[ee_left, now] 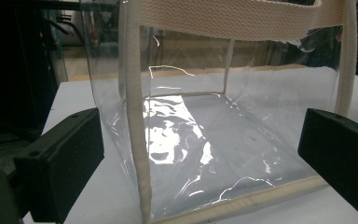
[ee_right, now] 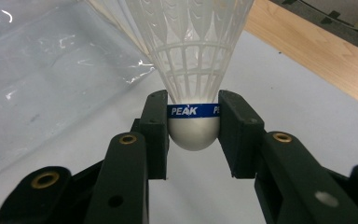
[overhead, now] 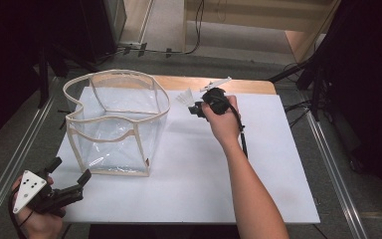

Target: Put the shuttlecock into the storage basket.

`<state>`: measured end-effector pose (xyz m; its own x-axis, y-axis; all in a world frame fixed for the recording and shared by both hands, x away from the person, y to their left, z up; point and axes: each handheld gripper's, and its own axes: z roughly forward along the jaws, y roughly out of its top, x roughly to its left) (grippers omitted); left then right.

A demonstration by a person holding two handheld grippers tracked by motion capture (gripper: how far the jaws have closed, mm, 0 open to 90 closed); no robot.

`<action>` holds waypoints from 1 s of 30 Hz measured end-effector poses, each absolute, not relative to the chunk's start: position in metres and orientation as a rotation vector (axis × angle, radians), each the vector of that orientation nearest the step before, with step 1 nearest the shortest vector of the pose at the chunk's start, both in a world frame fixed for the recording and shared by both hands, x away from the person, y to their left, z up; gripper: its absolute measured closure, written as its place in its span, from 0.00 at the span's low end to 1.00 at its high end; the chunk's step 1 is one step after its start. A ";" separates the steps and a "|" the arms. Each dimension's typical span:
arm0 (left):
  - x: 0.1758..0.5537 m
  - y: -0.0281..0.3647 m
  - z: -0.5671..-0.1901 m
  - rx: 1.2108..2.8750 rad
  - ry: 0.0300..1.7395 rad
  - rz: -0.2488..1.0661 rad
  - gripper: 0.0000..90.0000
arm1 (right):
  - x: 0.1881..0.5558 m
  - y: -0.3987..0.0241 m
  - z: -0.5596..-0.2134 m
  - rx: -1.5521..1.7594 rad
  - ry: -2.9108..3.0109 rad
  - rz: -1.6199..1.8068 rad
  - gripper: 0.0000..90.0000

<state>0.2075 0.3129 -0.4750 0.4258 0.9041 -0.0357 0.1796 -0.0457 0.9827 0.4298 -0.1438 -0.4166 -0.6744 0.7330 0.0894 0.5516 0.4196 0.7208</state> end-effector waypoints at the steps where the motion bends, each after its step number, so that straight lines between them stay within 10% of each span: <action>1: 0.208 0.313 -0.475 1.523 0.999 0.784 0.01 | 0.429 -0.144 -0.415 1.119 2.434 1.107 0.70; 30: 0.208 0.313 -0.475 1.533 0.998 0.775 0.01 | 0.415 -0.136 -0.371 1.046 2.353 1.244 0.70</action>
<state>0.2079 0.3132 -0.4751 0.4321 0.9010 -0.0374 0.1874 -0.0492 0.9810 0.4151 -0.1357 -0.3711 -0.6984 0.7108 0.0830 0.4687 0.3666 0.8037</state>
